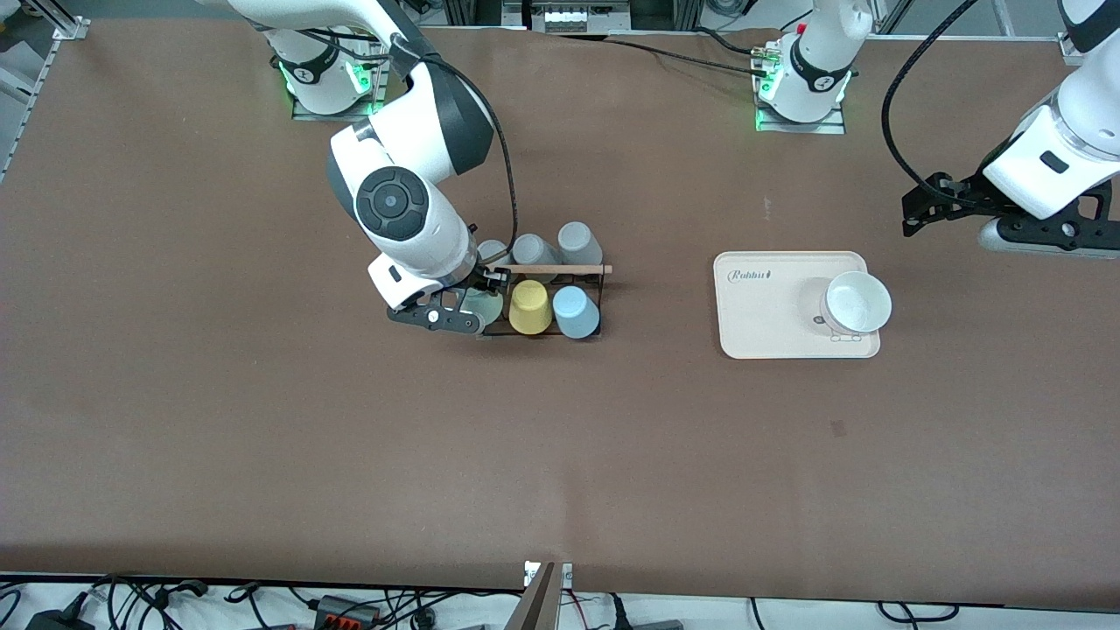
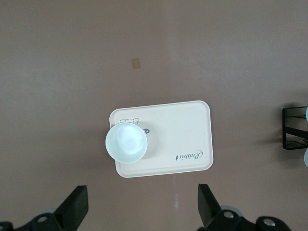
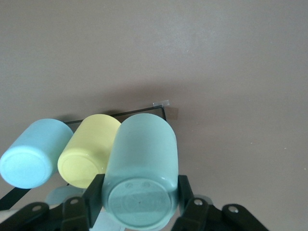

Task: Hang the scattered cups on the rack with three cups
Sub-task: 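Hang the teal cup on the rack peg beside the yellow cup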

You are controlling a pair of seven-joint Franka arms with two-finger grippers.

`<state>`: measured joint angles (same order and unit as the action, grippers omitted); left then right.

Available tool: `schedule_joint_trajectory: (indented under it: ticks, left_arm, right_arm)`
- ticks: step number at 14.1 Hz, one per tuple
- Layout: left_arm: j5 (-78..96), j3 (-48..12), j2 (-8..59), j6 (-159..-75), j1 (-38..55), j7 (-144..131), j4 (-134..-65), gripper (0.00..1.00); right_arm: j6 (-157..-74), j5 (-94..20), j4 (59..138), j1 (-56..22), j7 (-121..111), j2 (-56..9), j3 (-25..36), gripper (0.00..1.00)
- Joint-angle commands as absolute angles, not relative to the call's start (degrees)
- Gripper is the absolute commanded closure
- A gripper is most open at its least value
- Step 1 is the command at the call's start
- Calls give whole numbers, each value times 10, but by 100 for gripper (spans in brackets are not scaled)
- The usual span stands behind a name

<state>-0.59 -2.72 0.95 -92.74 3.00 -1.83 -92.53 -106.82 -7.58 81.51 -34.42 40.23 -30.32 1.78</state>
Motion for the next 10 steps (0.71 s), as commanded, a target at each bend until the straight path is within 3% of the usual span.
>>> schedule_joint_trajectory:
  ticks: [1,10]
  left_arm:
    - [4,-34,-4,-923,22,-21,-932,0]
    - [4,-34,-4,-922,22,-21,-932,0]
  right_arm:
    - [-1070,-85,796,-348,410,-322,22,69]
    - [-1089,-115,797,-349,407,-342,22,70]
